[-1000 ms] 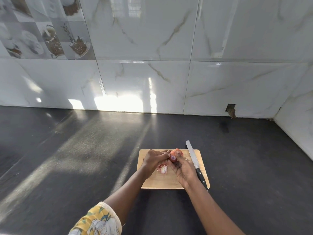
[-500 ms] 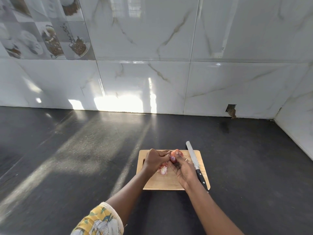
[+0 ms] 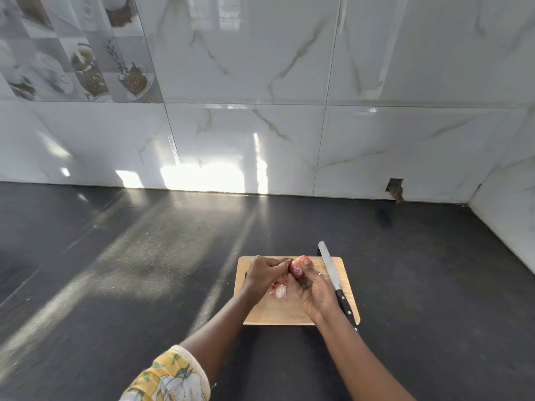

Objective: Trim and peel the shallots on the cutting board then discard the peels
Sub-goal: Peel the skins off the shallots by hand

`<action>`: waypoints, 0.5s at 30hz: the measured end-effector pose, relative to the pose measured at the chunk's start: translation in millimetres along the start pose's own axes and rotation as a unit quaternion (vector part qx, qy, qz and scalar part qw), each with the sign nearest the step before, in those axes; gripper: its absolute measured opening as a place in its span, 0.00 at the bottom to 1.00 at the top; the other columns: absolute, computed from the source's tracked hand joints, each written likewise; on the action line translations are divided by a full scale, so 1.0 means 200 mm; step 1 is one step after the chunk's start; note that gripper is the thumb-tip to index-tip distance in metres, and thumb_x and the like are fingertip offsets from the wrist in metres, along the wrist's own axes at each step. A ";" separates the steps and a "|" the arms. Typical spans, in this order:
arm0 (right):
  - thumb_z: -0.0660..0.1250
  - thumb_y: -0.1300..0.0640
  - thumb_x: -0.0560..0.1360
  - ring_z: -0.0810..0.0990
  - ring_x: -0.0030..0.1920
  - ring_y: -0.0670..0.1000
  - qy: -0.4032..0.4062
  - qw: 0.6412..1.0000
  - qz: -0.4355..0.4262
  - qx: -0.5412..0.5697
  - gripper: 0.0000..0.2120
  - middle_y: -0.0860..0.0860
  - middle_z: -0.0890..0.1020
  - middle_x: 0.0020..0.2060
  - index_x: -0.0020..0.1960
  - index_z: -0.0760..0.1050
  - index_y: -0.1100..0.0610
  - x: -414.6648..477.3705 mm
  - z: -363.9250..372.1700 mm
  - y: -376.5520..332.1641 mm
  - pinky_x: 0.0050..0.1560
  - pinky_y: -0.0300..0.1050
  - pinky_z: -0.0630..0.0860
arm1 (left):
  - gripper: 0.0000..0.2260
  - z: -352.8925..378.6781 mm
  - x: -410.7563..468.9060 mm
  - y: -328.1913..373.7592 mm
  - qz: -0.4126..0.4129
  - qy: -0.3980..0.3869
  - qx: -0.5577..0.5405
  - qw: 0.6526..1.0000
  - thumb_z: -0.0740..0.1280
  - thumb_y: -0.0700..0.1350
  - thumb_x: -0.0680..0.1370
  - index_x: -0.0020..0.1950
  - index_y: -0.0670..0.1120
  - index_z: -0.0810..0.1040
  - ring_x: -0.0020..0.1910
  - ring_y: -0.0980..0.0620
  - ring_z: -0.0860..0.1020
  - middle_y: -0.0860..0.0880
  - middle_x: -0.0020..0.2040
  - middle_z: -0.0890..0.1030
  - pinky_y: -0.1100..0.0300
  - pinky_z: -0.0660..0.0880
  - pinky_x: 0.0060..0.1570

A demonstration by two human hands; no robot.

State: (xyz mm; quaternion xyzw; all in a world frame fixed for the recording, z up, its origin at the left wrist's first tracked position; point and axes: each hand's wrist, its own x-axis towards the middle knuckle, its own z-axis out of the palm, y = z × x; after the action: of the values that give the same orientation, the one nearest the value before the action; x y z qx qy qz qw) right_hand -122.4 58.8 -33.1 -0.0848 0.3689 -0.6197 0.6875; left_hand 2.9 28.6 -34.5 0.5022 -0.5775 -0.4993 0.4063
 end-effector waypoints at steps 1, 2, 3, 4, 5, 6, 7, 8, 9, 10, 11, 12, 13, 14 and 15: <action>0.64 0.63 0.77 0.83 0.38 0.51 0.000 1.000 0.001 0.004 0.14 0.57 0.81 0.36 0.60 0.73 0.68 0.00 0.00 0.00 0.37 0.44 0.82 | 0.07 0.00 -0.01 0.01 -0.010 -0.014 -0.023 1.000 0.70 0.47 0.71 0.47 0.50 0.85 0.45 0.54 0.81 0.49 0.45 0.85 0.54 0.76 0.50; 0.64 0.63 0.77 0.83 0.37 0.50 0.000 1.000 0.002 0.006 0.12 0.57 0.81 0.35 0.58 0.74 0.68 0.00 0.00 0.00 0.36 0.44 0.82 | 0.10 -0.01 -0.01 0.00 -0.020 -0.024 -0.042 0.999 0.71 0.49 0.70 0.48 0.49 0.85 0.47 0.51 0.82 0.47 0.46 0.85 0.50 0.76 0.53; 0.64 0.63 0.77 0.83 0.36 0.50 0.001 1.000 0.003 0.004 0.10 0.57 0.81 0.35 0.56 0.75 0.68 0.00 0.00 0.00 0.36 0.44 0.82 | 0.11 -0.01 -0.01 0.00 -0.028 -0.029 -0.057 0.998 0.72 0.49 0.69 0.49 0.47 0.84 0.50 0.47 0.82 0.46 0.48 0.85 0.48 0.76 0.56; 0.64 0.63 0.77 0.83 0.35 0.50 0.003 1.000 0.005 0.000 0.07 0.57 0.81 0.34 0.53 0.76 0.67 0.00 0.01 0.00 0.36 0.45 0.82 | 0.11 -0.02 -0.01 0.00 -0.029 -0.028 -0.068 0.997 0.73 0.47 0.69 0.50 0.45 0.84 0.52 0.46 0.82 0.45 0.49 0.84 0.46 0.76 0.58; 0.64 0.64 0.77 0.83 0.36 0.50 0.003 1.000 0.006 -0.004 0.06 0.57 0.81 0.33 0.50 0.76 0.66 0.00 0.01 0.00 0.37 0.45 0.83 | 0.11 -0.02 -0.01 0.00 -0.026 -0.024 -0.074 0.997 0.73 0.44 0.70 0.50 0.43 0.84 0.53 0.46 0.81 0.45 0.50 0.84 0.46 0.76 0.59; 0.64 0.64 0.77 0.82 0.38 0.51 0.003 1.000 0.006 -0.007 0.05 0.57 0.81 0.34 0.48 0.77 0.65 0.00 0.02 0.00 0.38 0.46 0.83 | 0.10 -0.02 -0.01 0.00 -0.021 -0.020 -0.077 0.997 0.73 0.42 0.70 0.50 0.43 0.84 0.53 0.46 0.81 0.44 0.51 0.84 0.46 0.76 0.59; 0.64 0.64 0.77 0.82 0.40 0.52 0.003 1.000 0.006 -0.010 0.05 0.58 0.81 0.36 0.48 0.77 0.65 0.00 0.02 0.00 0.40 0.46 0.83 | 0.09 -0.03 0.00 0.00 -0.018 -0.016 -0.077 0.997 0.73 0.40 0.71 0.50 0.43 0.84 0.52 0.47 0.82 0.44 0.50 0.84 0.47 0.76 0.58; 0.64 0.64 0.77 0.81 0.42 0.54 0.003 1.000 0.004 -0.014 0.05 0.58 0.81 0.37 0.48 0.77 0.65 0.00 0.02 0.00 0.41 0.47 0.83 | 0.08 -0.03 0.00 0.00 -0.015 -0.015 -0.074 0.997 0.72 0.39 0.71 0.49 0.43 0.84 0.52 0.48 0.82 0.45 0.50 0.84 0.48 0.76 0.58; 0.64 0.64 0.77 0.80 0.44 0.54 0.003 1.000 0.003 -0.019 0.05 0.59 0.80 0.38 0.49 0.77 0.65 0.00 0.02 0.00 0.42 0.47 0.83 | 0.06 -0.03 0.00 0.00 -0.015 -0.012 -0.068 0.998 0.71 0.38 0.71 0.48 0.44 0.84 0.51 0.49 0.82 0.46 0.49 0.84 0.49 0.77 0.57; 0.64 0.64 0.77 0.80 0.44 0.54 0.003 1.000 0.001 -0.023 0.05 0.59 0.80 0.38 0.49 0.76 0.65 0.00 0.02 0.00 0.41 0.47 0.83 | 0.06 -0.03 0.00 0.00 -0.015 -0.008 -0.060 0.998 0.71 0.38 0.72 0.47 0.44 0.84 0.50 0.50 0.82 0.46 0.49 0.84 0.50 0.78 0.56; 0.64 0.64 0.77 0.81 0.43 0.54 0.003 1.000 -0.001 -0.026 0.05 0.58 0.80 0.38 0.49 0.76 0.65 0.00 0.02 0.00 0.41 0.47 0.83 | 0.06 -0.03 0.00 0.01 -0.016 -0.003 -0.051 0.999 0.71 0.37 0.72 0.47 0.43 0.84 0.49 0.51 0.82 0.46 0.48 0.84 0.51 0.78 0.55; 0.64 0.64 0.77 0.81 0.42 0.53 0.003 1.000 -0.002 -0.027 0.05 0.58 0.80 0.38 0.49 0.77 0.65 0.00 0.02 0.01 0.40 0.46 0.83 | 0.06 -0.03 0.00 0.01 -0.017 0.003 -0.042 0.999 0.70 0.36 0.72 0.47 0.43 0.84 0.48 0.52 0.82 0.46 0.48 0.84 0.53 0.78 0.54; 0.64 0.64 0.77 0.82 0.41 0.53 0.004 1.000 -0.003 -0.027 0.05 0.58 0.80 0.38 0.49 0.77 0.65 -0.01 0.02 0.01 0.39 0.46 0.83 | 0.07 -0.02 0.00 0.02 -0.016 0.010 -0.032 0.999 0.70 0.36 0.72 0.48 0.42 0.84 0.47 0.54 0.82 0.47 0.48 0.85 0.55 0.79 0.53; 0.65 0.64 0.77 0.82 0.41 0.53 0.005 1.000 -0.004 -0.025 0.05 0.59 0.80 0.38 0.49 0.77 0.65 -0.01 0.02 0.01 0.39 0.46 0.83 | 0.07 -0.02 0.00 0.02 -0.014 0.018 -0.022 0.999 0.70 0.35 0.71 0.48 0.42 0.84 0.45 0.56 0.82 0.47 0.47 0.84 0.57 0.79 0.52; 0.64 0.64 0.77 0.82 0.42 0.54 0.008 1.000 -0.003 -0.024 0.05 0.59 0.81 0.39 0.50 0.77 0.65 -0.01 0.02 0.01 0.38 0.46 0.83 | 0.08 -0.02 -0.01 0.03 -0.010 0.029 -0.012 0.999 0.70 0.34 0.71 0.48 0.42 0.84 0.43 0.59 0.82 0.48 0.46 0.84 0.60 0.79 0.50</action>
State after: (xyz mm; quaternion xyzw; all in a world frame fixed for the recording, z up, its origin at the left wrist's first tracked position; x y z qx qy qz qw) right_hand -118.7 59.9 -29.5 -0.0976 0.3891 -0.6134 0.6803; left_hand 5.4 29.2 -28.6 0.5173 -0.5546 -0.4952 0.4239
